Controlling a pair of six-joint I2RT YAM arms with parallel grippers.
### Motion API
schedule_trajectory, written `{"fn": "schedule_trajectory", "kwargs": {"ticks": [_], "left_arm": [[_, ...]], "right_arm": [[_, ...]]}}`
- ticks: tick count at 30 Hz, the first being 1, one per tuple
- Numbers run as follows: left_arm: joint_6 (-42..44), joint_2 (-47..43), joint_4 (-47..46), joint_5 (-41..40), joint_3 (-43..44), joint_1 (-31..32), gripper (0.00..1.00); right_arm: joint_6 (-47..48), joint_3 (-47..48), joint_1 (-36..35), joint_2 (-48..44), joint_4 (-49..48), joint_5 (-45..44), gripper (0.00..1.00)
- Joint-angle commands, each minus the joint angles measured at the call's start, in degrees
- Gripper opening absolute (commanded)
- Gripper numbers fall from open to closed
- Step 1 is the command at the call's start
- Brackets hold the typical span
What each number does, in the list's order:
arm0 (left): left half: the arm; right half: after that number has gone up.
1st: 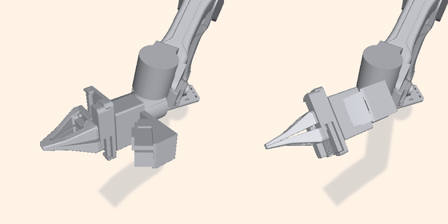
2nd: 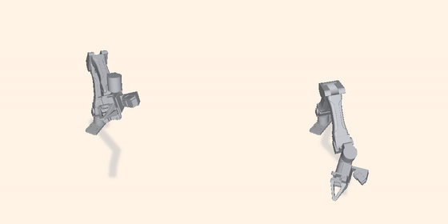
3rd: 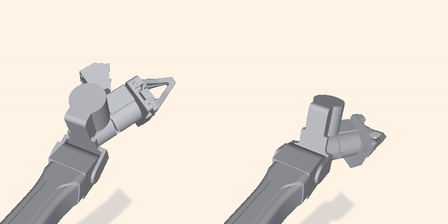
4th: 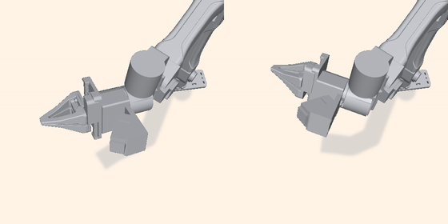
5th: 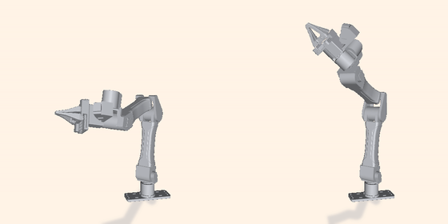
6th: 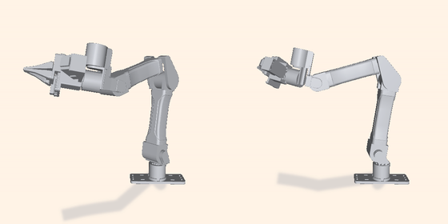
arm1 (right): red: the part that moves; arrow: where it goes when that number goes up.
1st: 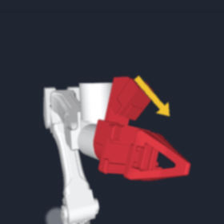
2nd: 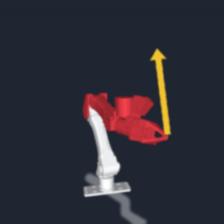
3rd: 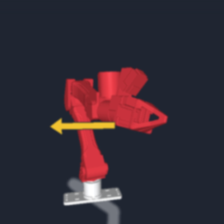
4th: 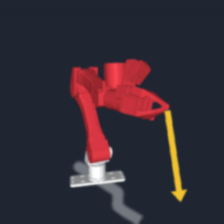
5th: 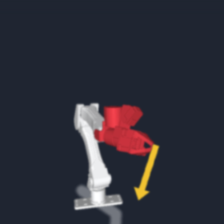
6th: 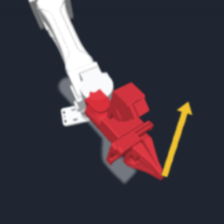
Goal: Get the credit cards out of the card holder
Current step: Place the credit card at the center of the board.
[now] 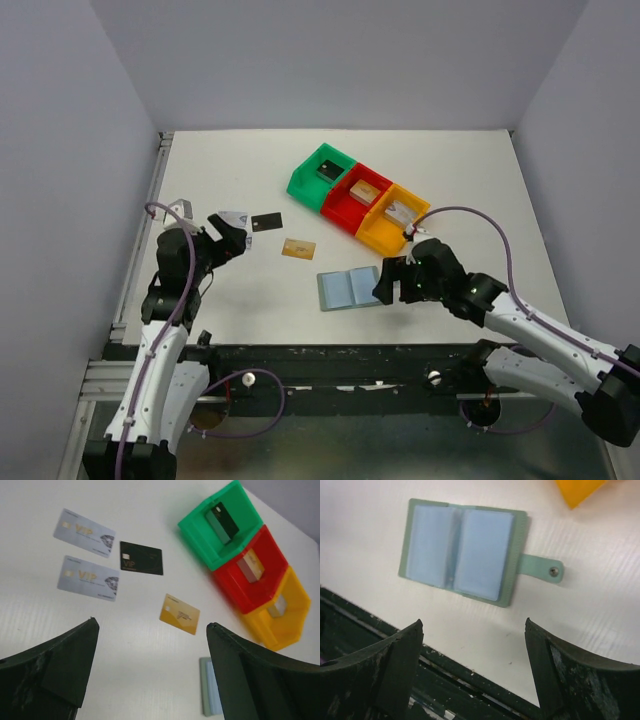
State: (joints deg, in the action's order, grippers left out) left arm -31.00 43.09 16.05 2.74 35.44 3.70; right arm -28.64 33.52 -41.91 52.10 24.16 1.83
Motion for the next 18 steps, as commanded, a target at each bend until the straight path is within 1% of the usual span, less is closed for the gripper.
{"fn": "schedule_trajectory", "kwargs": {"ticks": [1, 4, 8, 10, 13, 15, 18], "left_arm": [[-13.4, -6.5, -7.8, 14.5, -5.9, 1.0, 0.99], [-11.7, -6.7, -1.2, 16.2, -4.8, 4.5, 0.99], [-13.5, -9.4, -0.3, 17.2, -7.9, 10.0, 0.98], [-15.0, -9.8, -0.8, 16.2, -9.4, 14.8, 0.97], [-15.8, -8.6, -1.3, 12.7, -10.6, 22.4, 0.95], [-16.3, -7.2, -1.6, 10.5, -11.0, 26.5, 0.95], [-17.3, -6.4, -3.2, 9.0, -11.8, 31.2, 0.93]], "right_arm": [[-3.8, 3.1, 0.4, 2.9, 4.8, -13.8, 0.89], [-6.5, 3.4, 2.1, 5.4, 5.7, -14.5, 0.89], [-8.9, 2.9, 5.2, 9.3, 5.5, -13.3, 0.89], [-9.8, 2.3, 7.5, 11.1, 4.4, -11.4, 0.88], [-9.8, 1.7, 9.8, 14.5, 1.4, -9.0, 0.82], [-9.6, 2.4, 10.3, 18.0, 0.0, -8.0, 0.75], [-9.6, 3.0, 10.4, 21.6, -3.2, -5.3, 0.63]]}}
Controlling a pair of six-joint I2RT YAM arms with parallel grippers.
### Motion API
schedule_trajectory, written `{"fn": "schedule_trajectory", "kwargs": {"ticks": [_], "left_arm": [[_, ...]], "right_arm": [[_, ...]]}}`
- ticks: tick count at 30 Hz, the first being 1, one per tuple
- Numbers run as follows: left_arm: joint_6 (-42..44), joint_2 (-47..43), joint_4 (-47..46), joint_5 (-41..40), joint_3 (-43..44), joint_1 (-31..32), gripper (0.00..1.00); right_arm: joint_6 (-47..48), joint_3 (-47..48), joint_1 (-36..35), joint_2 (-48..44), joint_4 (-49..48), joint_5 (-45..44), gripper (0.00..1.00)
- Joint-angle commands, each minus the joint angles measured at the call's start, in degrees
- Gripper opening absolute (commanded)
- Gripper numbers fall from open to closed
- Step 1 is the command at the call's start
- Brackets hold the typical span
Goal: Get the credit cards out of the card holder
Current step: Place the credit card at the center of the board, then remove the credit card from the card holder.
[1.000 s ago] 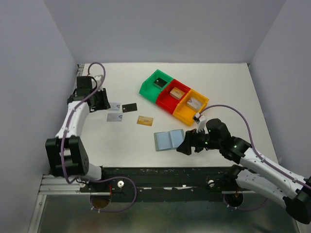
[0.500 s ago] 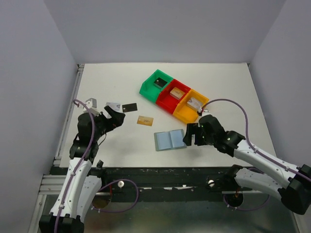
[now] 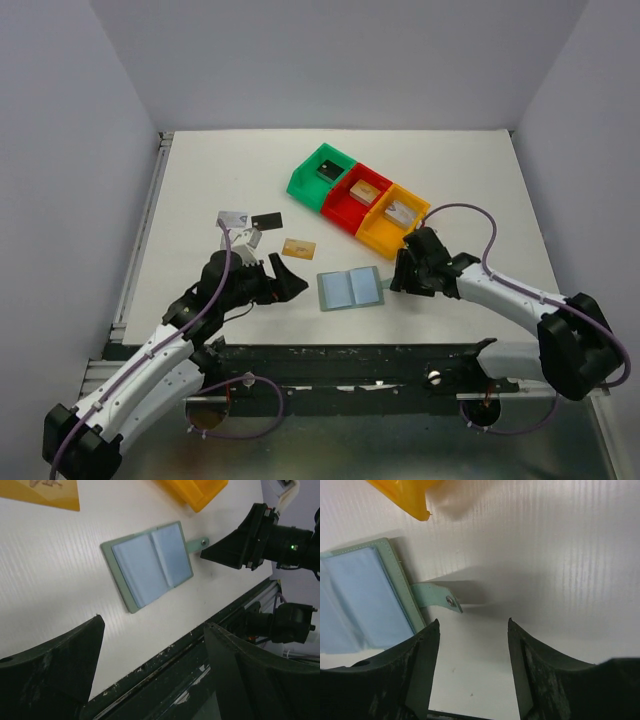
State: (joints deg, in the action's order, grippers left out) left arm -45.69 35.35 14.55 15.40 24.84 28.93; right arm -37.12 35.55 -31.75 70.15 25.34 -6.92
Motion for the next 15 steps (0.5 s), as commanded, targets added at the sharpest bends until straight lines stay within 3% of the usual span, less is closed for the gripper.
{"fn": "schedule_trajectory", "kwargs": {"ticks": [1, 4, 7, 10, 15], "left_arm": [[-2.7, 1.6, -2.0, -3.8, -1.4, 6.9, 0.93], [-2.6, 2.0, -2.7, -4.1, -1.8, 8.9, 0.93], [-1.3, 3.8, -2.5, -3.8, -1.6, 9.0, 0.93], [-0.9, 5.8, -3.8, -2.5, -1.3, 9.1, 0.93], [-0.6, 8.4, -5.0, -1.8, -0.5, 9.0, 0.93]], "right_arm": [[-1.1, 1.3, 0.3, 4.5, -5.4, 4.7, 0.59], [-1.0, 2.2, 0.3, 7.3, -7.2, 6.5, 0.49], [-1.0, 2.8, 0.3, 8.1, -7.7, 6.5, 0.44], [-0.3, 3.0, 0.3, 8.4, -8.0, 6.5, 0.44], [0.0, 3.8, 0.5, 10.2, -8.1, 6.6, 0.52]]}}
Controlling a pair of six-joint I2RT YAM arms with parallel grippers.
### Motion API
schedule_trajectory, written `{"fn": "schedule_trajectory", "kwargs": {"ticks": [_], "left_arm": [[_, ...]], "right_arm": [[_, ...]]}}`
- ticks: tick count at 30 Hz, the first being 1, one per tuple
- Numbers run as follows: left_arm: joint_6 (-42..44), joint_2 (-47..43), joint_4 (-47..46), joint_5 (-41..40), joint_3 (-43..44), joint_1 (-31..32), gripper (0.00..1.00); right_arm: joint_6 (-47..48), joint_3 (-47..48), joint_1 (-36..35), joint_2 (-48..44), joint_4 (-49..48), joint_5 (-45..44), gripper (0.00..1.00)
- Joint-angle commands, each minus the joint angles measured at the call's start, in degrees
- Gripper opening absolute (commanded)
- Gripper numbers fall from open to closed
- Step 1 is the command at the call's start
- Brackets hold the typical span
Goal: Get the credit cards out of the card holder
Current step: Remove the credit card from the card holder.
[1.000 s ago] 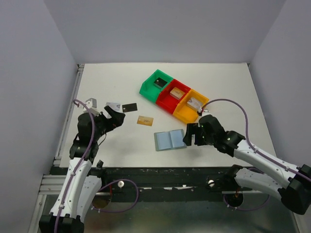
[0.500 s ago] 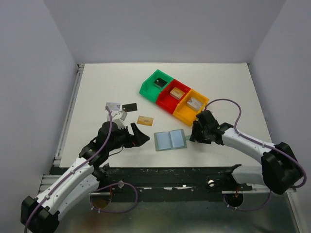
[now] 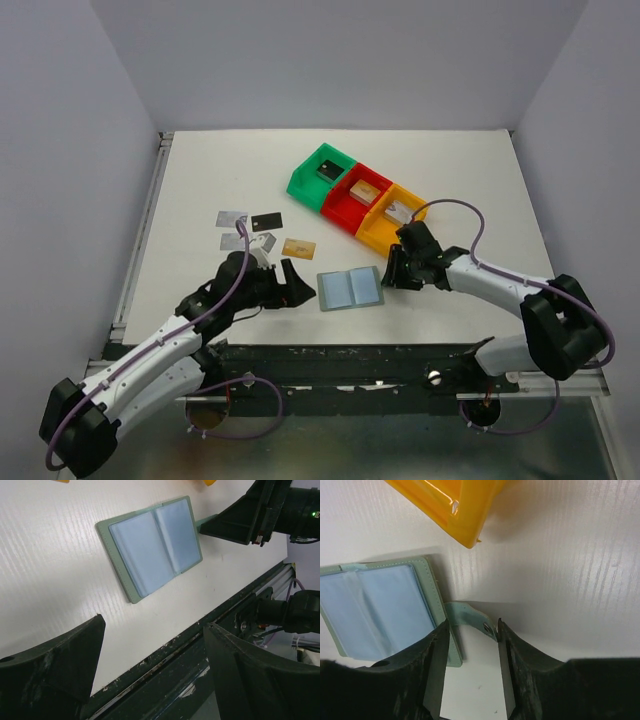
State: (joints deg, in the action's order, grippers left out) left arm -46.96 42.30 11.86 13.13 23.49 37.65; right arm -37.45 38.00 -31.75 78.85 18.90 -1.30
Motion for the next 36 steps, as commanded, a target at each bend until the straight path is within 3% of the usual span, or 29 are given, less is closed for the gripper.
{"fn": "schedule_trajectory", "kwargs": {"ticks": [1, 6, 11, 20, 36], "left_arm": [[0.9, 1.9, -2.2, 0.5, 1.0, 0.4, 0.93], [1.5, 3.5, -2.1, 0.7, 2.2, 0.4, 0.92], [1.7, 5.9, -3.9, 1.9, 2.4, 0.4, 0.93], [2.5, 15.4, -8.2, 3.7, 5.9, 3.0, 0.92], [4.8, 32.0, -11.2, 3.6, 16.2, 9.9, 0.85]], "right_arm": [[0.4, 1.2, 0.7, 1.6, -2.0, 0.9, 0.50], [1.2, 1.3, 1.2, 1.8, -2.6, 3.2, 0.32], [2.7, 0.3, 1.2, -2.2, -3.1, 6.3, 0.01], [3.6, -7.1, 1.2, -14.6, -10.0, 22.4, 0.00], [1.4, -8.3, 0.9, -20.9, -9.6, 24.9, 0.00]]}}
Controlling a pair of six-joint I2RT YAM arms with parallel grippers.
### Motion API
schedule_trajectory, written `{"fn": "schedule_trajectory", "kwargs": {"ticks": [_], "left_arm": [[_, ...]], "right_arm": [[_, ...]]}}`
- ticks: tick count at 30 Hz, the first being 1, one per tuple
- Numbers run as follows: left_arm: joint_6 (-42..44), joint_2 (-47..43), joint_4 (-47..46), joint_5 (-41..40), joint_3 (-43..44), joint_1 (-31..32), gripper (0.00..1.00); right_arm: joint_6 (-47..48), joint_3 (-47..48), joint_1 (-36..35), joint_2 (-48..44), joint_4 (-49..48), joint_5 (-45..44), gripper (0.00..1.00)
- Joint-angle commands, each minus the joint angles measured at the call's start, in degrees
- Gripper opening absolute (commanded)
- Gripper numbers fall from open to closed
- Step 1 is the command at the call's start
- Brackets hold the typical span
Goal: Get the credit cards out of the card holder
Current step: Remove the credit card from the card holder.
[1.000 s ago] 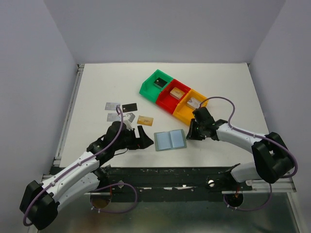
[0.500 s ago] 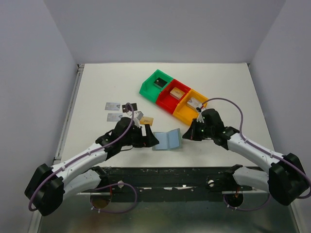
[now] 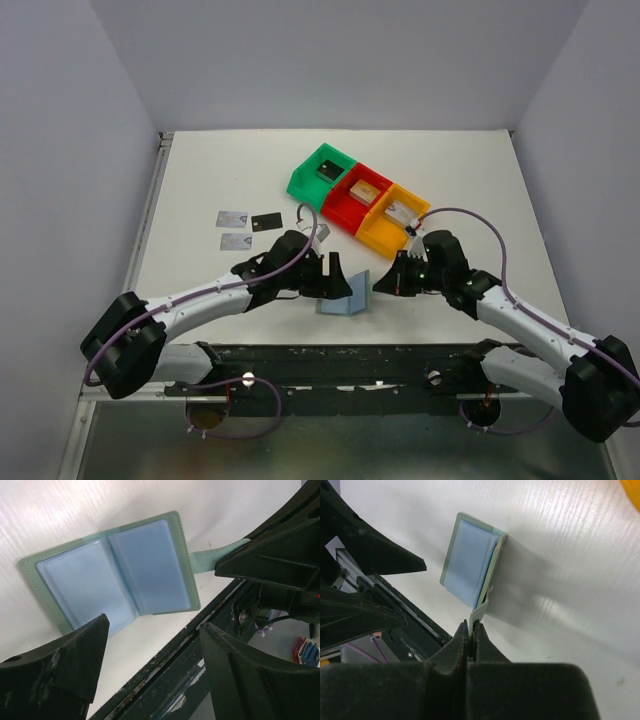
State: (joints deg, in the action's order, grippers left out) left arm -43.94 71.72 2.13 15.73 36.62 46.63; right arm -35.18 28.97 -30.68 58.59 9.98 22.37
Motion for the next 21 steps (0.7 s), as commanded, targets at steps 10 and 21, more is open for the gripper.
{"fn": "schedule_trajectory", "kwargs": {"ticks": [10, 21], "left_arm": [[3.1, 9.3, -2.7, 1.2, 6.6, 2.4, 0.85], [5.3, 15.7, 0.1, 0.8, 11.6, 4.0, 0.81]], "right_arm": [[-2.3, 1.7, -0.2, 0.9, -2.9, 4.6, 0.00], [-2.2, 2.1, -0.2, -0.5, -1.1, 4.6, 0.00]]}}
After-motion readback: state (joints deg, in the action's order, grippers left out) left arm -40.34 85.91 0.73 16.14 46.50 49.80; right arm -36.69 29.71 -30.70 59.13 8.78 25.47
